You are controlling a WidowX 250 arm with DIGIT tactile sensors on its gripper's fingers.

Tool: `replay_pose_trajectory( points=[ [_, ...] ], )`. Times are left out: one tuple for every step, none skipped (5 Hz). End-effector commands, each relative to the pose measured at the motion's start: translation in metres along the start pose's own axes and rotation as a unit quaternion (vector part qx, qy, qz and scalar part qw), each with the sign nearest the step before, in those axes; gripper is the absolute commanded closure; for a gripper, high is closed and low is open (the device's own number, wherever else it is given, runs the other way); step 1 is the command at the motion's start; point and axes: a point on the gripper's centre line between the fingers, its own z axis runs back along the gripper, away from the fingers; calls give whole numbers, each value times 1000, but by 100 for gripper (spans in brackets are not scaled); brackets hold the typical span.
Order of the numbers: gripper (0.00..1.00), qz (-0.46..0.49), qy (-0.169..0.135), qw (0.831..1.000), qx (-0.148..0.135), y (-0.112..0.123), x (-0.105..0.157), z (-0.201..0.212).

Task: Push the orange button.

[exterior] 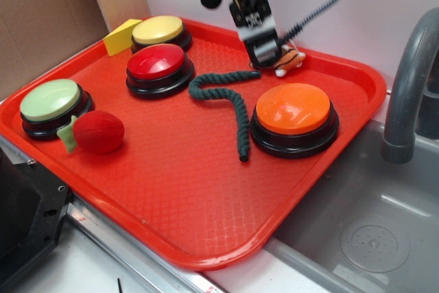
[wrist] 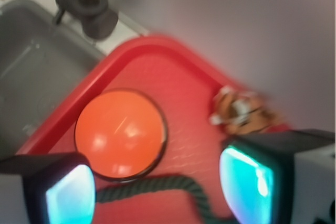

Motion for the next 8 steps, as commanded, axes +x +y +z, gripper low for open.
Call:
replay_pose_trajectory(
  points=[
    [0,15,49,999,0,-6,13,-13],
    [0,15,56,998,0,-7,17,-31],
    [0,29,56,998,-6,-13,16,-35],
    [0,32,49,998,-14,-14,14,-33],
    [0,31,46,998,-19,-14,13,-32],
    [0,27,17,999,-12,-16,11,-13],
    [0,42,-20,999,-14,-17,6,7],
    [0,48,-18,999,-17,-18,8,12]
  ],
)
